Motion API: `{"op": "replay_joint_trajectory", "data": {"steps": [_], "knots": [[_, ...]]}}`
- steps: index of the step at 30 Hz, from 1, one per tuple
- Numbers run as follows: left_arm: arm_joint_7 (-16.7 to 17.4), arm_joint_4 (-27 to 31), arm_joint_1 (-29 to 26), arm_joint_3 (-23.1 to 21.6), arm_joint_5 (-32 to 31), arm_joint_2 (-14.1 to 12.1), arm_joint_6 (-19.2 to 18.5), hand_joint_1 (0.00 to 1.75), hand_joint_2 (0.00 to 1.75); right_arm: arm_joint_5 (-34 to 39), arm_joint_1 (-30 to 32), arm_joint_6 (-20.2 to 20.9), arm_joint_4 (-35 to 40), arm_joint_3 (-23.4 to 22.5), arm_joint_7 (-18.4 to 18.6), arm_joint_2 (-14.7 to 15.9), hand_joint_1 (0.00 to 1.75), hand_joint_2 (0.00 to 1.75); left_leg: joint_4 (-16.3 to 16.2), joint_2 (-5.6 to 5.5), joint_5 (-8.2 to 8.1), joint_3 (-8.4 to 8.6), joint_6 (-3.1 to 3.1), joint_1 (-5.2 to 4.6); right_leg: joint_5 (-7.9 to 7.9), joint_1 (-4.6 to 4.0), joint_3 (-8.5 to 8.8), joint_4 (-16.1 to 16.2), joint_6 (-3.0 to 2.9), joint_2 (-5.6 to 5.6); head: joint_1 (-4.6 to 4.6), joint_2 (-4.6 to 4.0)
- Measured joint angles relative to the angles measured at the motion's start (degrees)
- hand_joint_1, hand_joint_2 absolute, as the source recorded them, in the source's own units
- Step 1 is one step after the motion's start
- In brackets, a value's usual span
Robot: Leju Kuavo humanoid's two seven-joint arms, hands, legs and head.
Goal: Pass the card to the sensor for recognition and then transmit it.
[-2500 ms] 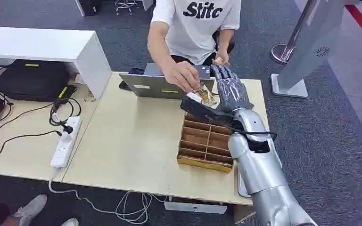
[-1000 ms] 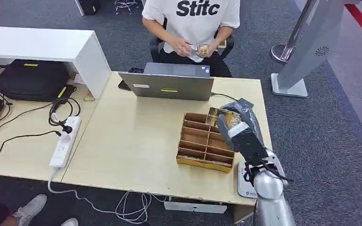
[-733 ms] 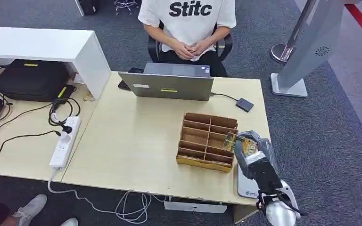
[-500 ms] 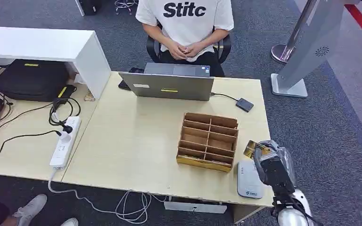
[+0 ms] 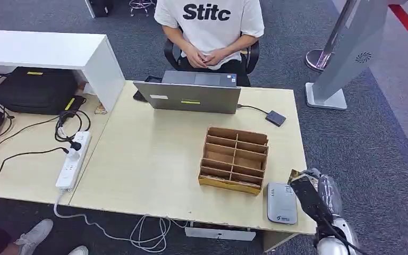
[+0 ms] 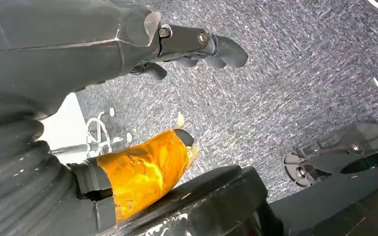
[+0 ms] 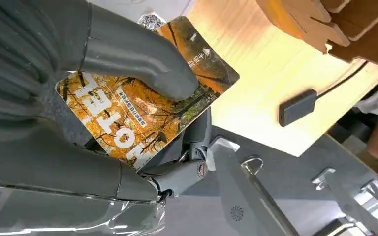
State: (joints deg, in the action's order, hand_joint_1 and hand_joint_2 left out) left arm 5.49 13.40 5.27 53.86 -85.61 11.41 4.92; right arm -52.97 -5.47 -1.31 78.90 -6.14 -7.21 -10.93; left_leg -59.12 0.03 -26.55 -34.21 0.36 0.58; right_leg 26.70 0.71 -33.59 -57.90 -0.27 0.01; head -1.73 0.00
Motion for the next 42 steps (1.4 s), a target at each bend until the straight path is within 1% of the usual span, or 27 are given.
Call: {"op": "replay_joint_trajectory", "data": {"steps": [3,9,14,24,29,32,35,38,42], "knots": [[0.0,0.0,0.0,0.0,-0.4,0.0,-0.2,0.0,1.75,-3.6,-0.2,-0.1,-0.8,0.1,0.0,0.0,1.75,1.75,0.0,0.0,0.0,0.0,0.0,0.0,0.0,0.0,0.01,0.0,0.0,0.0,0.0,0.0],[0.0,0.0,0.1,0.0,-1.0,0.0,-0.3,0.0,1.75,-6.4,-0.5,0.1,-3.0,0.7,-0.6,0.0,1.75,1.75,0.0,0.0,0.0,0.0,0.0,0.0,0.0,0.0,0.01,0.0,0.0,-0.01,0.0,0.0],[0.0,0.0,0.1,0.0,-1.5,0.0,-0.4,0.0,1.75,-12.2,-0.6,-0.3,-4.8,2.6,0.7,0.2,1.75,1.75,0.0,0.0,0.0,0.0,0.0,0.0,0.0,0.0,0.01,0.0,0.0,-0.01,0.0,0.0],[0.0,0.0,0.2,0.0,-1.9,0.0,-0.6,0.0,1.75,-16.0,-1.6,-0.4,-7.4,4.6,2.2,0.2,1.75,1.75,0.0,0.0,0.0,0.0,0.0,0.0,0.0,0.0,0.01,0.0,0.0,-0.01,0.0,0.0],[0.0,0.0,0.2,0.0,-1.9,0.0,-0.7,0.0,1.75,-16.3,-1.9,-1.2,-7.7,4.6,1.6,0.2,1.75,1.75,0.0,0.0,0.0,0.0,0.0,0.0,0.0,0.0,0.01,0.0,0.0,0.0,0.0,0.0],[0.0,0.0,0.2,0.0,-2.0,0.0,-0.8,0.0,1.75,-17.2,-1.9,-1.9,-6.6,4.6,1.2,0.2,1.75,1.75,0.0,0.0,0.0,0.0,0.0,-0.01,0.0,0.0,0.01,0.0,0.0,0.0,0.0,0.0],[0.2,0.0,0.2,0.0,-2.0,0.0,-1.0,0.0,1.75,-18.0,-2.5,-1.7,-3.9,4.8,0.9,0.3,1.75,1.75,0.0,0.0,0.0,-0.01,0.0,0.0,0.0,0.0,0.0,0.0,0.0,0.0,0.0,0.0],[0.2,0.0,0.3,0.0,-2.1,0.0,-1.0,0.0,1.75,-18.3,-4.0,-0.5,-0.1,6.6,0.2,0.3,1.75,1.75,0.0,0.04,0.0,0.01,0.0,0.0,0.0,0.0,-0.01,0.0,-0.01,0.04,0.0,0.0],[0.2,0.0,0.3,0.0,-2.1,0.0,-1.2,0.0,1.75,-18.3,-5.9,0.7,3.3,9.0,0.5,0.3,1.75,1.75,0.0,0.0,0.01,0.01,0.01,0.01,0.0,0.0,0.0,0.0,-0.01,0.0,0.0,0.0]]}}
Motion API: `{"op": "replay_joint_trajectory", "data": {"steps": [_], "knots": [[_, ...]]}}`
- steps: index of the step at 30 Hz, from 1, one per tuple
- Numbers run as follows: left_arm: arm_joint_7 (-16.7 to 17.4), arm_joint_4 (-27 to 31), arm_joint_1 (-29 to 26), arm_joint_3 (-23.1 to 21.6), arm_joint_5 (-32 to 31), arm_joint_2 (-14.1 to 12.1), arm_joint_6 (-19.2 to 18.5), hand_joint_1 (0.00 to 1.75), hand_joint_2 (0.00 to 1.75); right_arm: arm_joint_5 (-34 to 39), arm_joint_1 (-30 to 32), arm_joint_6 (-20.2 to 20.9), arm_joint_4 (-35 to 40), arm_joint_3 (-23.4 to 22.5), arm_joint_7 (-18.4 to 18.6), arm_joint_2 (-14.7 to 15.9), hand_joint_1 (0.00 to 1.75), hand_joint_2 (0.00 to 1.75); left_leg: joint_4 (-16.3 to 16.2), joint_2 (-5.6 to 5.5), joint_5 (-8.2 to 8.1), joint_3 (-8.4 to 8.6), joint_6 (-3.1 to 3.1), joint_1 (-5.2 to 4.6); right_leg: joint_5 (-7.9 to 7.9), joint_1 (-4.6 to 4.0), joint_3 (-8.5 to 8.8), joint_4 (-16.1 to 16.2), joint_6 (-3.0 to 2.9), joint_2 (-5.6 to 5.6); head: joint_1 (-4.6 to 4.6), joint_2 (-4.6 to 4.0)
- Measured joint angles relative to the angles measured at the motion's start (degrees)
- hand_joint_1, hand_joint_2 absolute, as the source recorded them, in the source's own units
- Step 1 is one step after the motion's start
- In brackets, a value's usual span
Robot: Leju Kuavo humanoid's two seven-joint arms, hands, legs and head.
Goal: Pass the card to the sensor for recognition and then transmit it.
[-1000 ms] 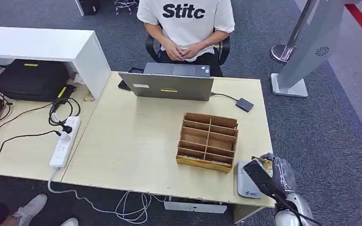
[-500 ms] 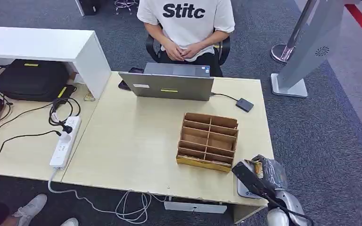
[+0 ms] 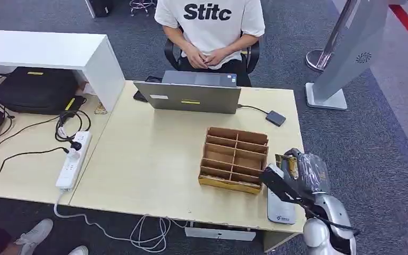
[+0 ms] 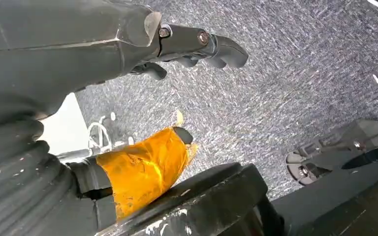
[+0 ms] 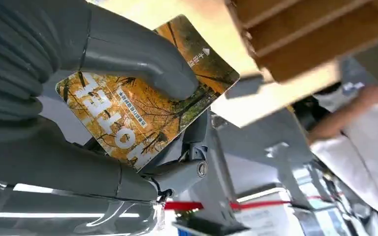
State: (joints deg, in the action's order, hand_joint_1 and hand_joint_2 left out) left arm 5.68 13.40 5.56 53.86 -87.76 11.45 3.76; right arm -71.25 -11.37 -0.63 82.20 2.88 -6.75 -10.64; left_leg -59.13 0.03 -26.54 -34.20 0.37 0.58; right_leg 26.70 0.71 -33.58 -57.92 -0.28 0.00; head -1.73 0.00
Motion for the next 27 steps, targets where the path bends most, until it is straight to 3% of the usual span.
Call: {"op": "replay_joint_trajectory", "data": {"steps": [4,7,10,14,19,21,27], "knots": [[0.0,0.0,0.1,0.0,-0.1,0.0,-0.4,0.0,1.75,-0.2,-1.8,0.2,2.0,3.1,-1.7,0.1,1.75,1.75,0.0,0.04,0.0,-0.04,0.0,-0.01,-0.02,0.0,-0.01,0.0,-0.01,0.09,0.0,0.0],[0.3,0.0,0.6,-0.4,-0.1,0.1,-1.1,0.0,1.75,3.5,-6.2,6.2,2.3,8.3,-3.7,-0.3,1.75,1.75,0.0,0.07,0.01,-0.04,0.01,0.0,-0.02,0.0,-0.02,-0.1,-0.02,0.11,0.0,0.0],[0.6,0.0,1.1,-2.3,-0.1,0.2,-2.2,0.0,1.75,8.6,-14.0,9.4,-2.2,15.0,-3.0,-2.0,1.75,1.75,0.0,0.1,0.11,-0.03,0.13,0.01,-0.07,0.0,-0.09,-0.1,-0.08,0.14,-0.02,0.0],[1.2,0.0,2.1,-5.4,-0.1,0.5,-3.3,0.0,1.75,12.3,-25.3,9.2,-12.3,21.3,0.0,-5.5,1.75,1.75,0.0,0.0,0.21,-0.03,0.23,0.03,-0.07,-0.01,-0.1,-0.2,-0.1,0.04,0.02,0.0],[1.6,0.0,2.7,-8.6,-0.1,0.9,-4.4,0.0,1.75,10.2,-36.4,8.5,-22.0,26.0,8.1,-8.3,1.75,1.75,0.0,-0.01,0.24,-0.07,0.27,0.03,-0.12,-0.01,-0.13,-0.2,-0.18,0.04,0.0,0.0],[1.9,0.0,2.8,-9.8,-0.1,1.1,-4.6,0.0,1.75,11.3,-39.9,8.3,-25.3,27.6,10.8,-8.8,1.75,1.75,0.0,0.0,0.23,-0.07,0.28,0.03,-0.12,-0.01,-0.14,-0.2,-0.18,0.06,0.0,0.0],[1.9,-0.2,3.0,-12.0,-0.1,1.4,-5.2,0.0,1.75,11.1,-44.8,7.4,-31.5,31.0,13.7,-9.4,1.75,1.75,0.0,-0.01,0.22,-0.09,0.27,0.03,-0.12,-0.01,-0.16,-0.2,-0.17,0.05,0.04,0.0]]}}
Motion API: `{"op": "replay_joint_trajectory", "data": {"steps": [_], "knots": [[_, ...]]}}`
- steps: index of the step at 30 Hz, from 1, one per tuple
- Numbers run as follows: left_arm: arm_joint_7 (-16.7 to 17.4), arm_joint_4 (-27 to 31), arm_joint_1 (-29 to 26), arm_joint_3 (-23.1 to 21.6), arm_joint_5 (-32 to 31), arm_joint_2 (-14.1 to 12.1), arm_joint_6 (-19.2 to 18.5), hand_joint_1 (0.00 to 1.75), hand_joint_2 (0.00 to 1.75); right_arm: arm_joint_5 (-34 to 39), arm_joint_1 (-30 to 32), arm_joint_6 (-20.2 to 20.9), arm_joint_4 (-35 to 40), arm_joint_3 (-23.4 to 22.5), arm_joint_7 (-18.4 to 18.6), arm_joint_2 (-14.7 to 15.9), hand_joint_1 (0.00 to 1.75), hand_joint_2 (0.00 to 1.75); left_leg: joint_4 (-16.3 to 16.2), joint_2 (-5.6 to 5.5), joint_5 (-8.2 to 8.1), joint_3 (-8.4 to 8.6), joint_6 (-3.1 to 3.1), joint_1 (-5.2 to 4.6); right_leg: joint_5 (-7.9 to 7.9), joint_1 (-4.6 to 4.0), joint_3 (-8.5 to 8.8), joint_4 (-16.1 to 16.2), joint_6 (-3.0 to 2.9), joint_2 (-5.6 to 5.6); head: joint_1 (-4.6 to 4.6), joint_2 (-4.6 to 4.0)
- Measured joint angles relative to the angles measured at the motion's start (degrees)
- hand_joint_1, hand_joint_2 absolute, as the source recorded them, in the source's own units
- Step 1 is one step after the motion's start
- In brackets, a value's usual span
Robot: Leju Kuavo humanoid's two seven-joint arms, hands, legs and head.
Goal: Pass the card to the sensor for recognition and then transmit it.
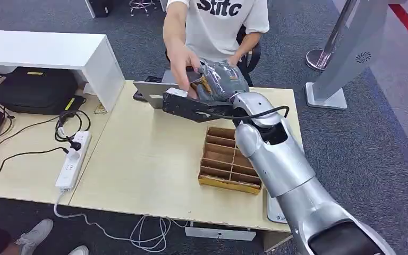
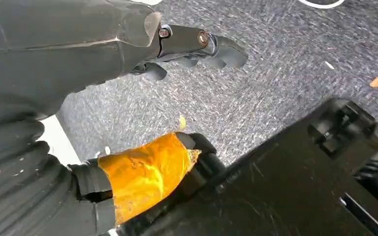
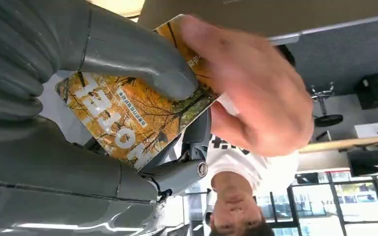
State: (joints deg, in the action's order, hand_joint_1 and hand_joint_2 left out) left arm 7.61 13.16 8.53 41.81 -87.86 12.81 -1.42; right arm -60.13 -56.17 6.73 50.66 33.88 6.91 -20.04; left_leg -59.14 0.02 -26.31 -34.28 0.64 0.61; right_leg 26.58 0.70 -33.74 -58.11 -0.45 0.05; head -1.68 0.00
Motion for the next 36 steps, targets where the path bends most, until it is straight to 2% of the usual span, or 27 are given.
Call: {"op": "replay_joint_trajectory", "data": {"steps": [3,4,5,6,13,25,29,31,34,36], "knots": [[0.0,-0.1,0.0,-0.7,0.0,0.0,-0.1,0.0,1.75,-0.4,-0.8,-0.7,-2.0,0.9,0.4,0.0,1.75,1.75,0.0,0.0,0.0,-0.01,0.0,0.0,0.0,0.0,-0.03,0.0,0.0,0.01,-0.04,0.0],[0.0,-0.1,0.0,-1.0,0.0,0.0,-0.1,0.0,1.75,-0.3,-1.0,-0.9,-2.7,1.2,0.6,0.0,1.62,1.75,0.0,0.0,0.0,0.0,0.0,0.0,0.0,0.0,-0.03,0.0,0.0,0.01,-0.02,0.0],[0.0,-0.1,0.0,-1.1,0.0,0.1,-0.1,0.0,1.75,-0.4,-1.3,-1.1,-3.2,1.4,0.7,0.0,0.7,1.75,0.0,0.0,0.0,0.0,0.0,0.01,0.0,0.0,-0.03,0.0,0.0,0.0,-0.04,0.0],[0.1,-0.1,0.0,-1.3,0.0,0.1,-0.1,0.0,1.75,-0.5,-1.4,-1.5,-3.9,1.5,0.8,-0.1,0.0,1.75,0.0,0.0,0.0,-0.01,0.0,0.01,0.0,0.0,-0.03,0.0,0.0,0.0,-0.04,0.0],[0.2,-0.1,0.0,-1.5,0.0,0.1,0.1,0.0,1.75,-2.4,-1.6,-3.3,-6.3,1.3,-0.4,-0.1,0.0,1.75,0.0,0.01,0.0,-0.02,0.0,0.01,0.0,-0.01,-0.06,0.0,0.0,0.01,-0.02,0.0],[0.2,-0.1,-0.1,-1.5,0.1,0.1,0.6,0.0,1.75,-5.1,0.4,-3.9,-2.6,-2.4,-2.7,-0.1,0.0,1.75,0.0,0.01,0.0,-0.02,0.0,0.01,0.0,-0.01,-0.08,0.0,-0.01,0.01,-0.02,0.0],[0.2,-0.1,-0.2,-1.3,0.4,0.0,1.2,0.0,1.75,-0.1,4.5,-2.1,3.4,-5.0,-5.2,-0.1,0.0,1.75,0.0,0.0,-0.01,-0.05,0.01,0.01,0.01,-0.01,-0.09,0.0,-0.01,0.0,-0.04,0.0],[0.1,-0.2,-0.4,-0.8,1.5,-0.1,2.3,0.0,1.75,8.3,7.3,0.0,8.8,-6.6,-7.4,-0.3,0.0,1.75,0.0,-0.01,-0.02,-0.06,0.01,0.02,0.02,-0.01,-0.1,0.0,-0.01,0.0,0.0,0.0],[-0.3,-0.2,-0.8,0.4,2.9,-0.4,3.2,0.0,1.75,9.4,15.1,0.0,17.7,-6.6,-11.2,0.1,0.0,1.75,0.0,-0.01,-0.09,-0.04,-0.01,0.02,0.09,-0.02,-0.13,0.0,-0.08,-0.02,-0.07,0.0],[-0.7,-0.2,-1.1,1.2,3.6,-0.6,3.7,0.0,1.75,7.4,21.6,-2.1,25.0,-5.5,-13.3,1.7,0.0,1.75,0.0,-0.07,-0.15,-0.08,-0.06,0.02,0.19,-0.02,-0.08,0.0,0.0,-0.12,-0.02,0.0]]}}
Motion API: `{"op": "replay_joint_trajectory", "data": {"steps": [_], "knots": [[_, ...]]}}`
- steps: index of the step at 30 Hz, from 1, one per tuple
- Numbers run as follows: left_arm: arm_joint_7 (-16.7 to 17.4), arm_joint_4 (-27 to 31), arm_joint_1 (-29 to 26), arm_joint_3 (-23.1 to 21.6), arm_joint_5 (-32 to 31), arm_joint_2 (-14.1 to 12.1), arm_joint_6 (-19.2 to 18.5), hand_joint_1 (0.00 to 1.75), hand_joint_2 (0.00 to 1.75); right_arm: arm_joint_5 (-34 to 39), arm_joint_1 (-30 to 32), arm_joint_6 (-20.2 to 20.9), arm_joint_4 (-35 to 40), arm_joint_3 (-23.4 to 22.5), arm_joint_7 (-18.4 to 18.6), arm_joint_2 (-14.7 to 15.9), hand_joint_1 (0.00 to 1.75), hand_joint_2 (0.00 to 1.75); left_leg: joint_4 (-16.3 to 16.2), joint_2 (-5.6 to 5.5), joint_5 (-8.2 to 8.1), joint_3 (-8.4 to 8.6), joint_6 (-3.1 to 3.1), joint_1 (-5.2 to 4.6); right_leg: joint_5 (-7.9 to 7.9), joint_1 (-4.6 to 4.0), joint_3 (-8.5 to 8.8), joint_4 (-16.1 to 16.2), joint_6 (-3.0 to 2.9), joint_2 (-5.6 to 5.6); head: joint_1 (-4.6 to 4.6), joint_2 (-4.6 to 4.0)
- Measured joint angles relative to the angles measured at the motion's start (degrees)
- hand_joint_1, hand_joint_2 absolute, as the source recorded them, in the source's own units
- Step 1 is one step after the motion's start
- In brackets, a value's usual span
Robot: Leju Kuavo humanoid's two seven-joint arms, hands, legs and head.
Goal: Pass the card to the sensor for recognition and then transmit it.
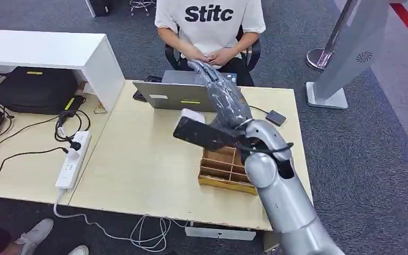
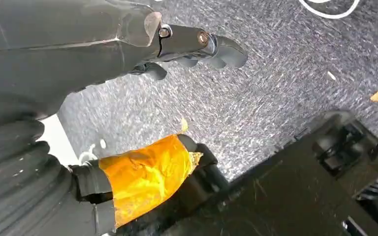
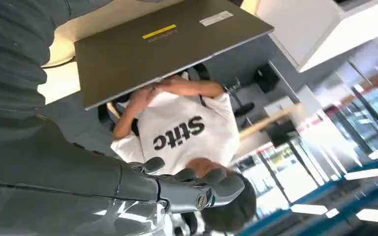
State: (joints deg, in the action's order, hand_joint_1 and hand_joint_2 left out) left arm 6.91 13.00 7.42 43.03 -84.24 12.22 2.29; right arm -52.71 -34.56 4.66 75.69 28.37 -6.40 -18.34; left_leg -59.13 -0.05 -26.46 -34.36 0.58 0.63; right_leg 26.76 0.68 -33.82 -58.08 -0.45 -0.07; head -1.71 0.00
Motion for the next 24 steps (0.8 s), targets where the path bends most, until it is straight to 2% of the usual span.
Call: {"op": "replay_joint_trajectory", "data": {"steps": [5,8,13,17,24], "knots": [[-0.4,0.0,-0.4,1.5,0.7,-0.4,0.6,0.0,1.75,-2.4,11.8,-4.7,11.5,1.6,-2.5,3.9,0.0,1.75,0.0,0.02,-0.12,0.0,0.06,-0.01,0.02,0.01,-0.01,0.0,0.0,0.02,-0.02,0.0],[-0.8,0.0,-0.7,2.4,1.2,-0.4,1.1,0.0,1.75,-1.0,18.2,-7.1,15.5,1.6,-5.0,6.2,0.0,1.75,0.0,-0.01,-0.12,-0.02,0.05,-0.01,0.04,0.01,0.01,0.0,0.02,0.01,0.0,0.0],[-1.2,0.0,-1.1,3.7,2.4,-0.6,1.9,0.0,1.75,1.1,25.8,-8.7,18.4,1.2,-7.0,8.5,0.0,1.75,0.0,0.05,-0.14,0.0,0.04,0.0,0.04,0.0,0.0,0.0,0.01,0.04,-0.02,0.0],[-1.3,0.0,-1.5,4.7,2.5,-0.8,2.0,0.0,1.75,1.3,28.9,-8.9,18.9,1.0,-7.4,9.6,0.0,1.75,0.0,0.06,-0.14,0.01,0.04,0.0,0.04,0.0,-0.01,0.0,0.01,0.06,-0.02,0.0],[-1.3,0.0,-2.0,5.2,2.6,-0.9,2.1,0.0,1.75,1.3,30.0,-8.9,19.3,0.9,-7.4,10.4,0.0,1.75,0.0,0.05,-0.14,0.01,0.04,0.0,0.04,0.0,0.0,0.0,0.01,0.05,-0.02,0.0]]}}
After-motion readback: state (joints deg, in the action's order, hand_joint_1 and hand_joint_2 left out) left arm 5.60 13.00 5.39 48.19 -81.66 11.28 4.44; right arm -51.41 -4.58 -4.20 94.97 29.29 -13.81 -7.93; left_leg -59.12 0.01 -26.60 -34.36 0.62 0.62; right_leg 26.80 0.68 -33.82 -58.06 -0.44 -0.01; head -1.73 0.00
